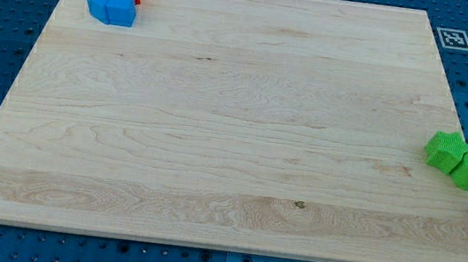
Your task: Move the green blocks to the right center of the board
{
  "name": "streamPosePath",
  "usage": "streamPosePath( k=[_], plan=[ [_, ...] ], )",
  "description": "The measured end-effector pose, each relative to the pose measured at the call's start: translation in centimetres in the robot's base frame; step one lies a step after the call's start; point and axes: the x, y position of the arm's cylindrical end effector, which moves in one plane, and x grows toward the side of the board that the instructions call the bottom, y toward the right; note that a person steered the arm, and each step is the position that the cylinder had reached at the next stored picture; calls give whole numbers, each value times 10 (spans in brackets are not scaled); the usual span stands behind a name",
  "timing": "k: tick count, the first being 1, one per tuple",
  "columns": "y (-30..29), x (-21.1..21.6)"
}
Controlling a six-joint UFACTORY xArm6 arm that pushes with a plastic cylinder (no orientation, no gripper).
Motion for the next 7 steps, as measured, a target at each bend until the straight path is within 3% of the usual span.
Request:
streamPosePath(
  k=[6, 7],
  plan=[
    [-14, -64],
    [3, -56]
  ],
)
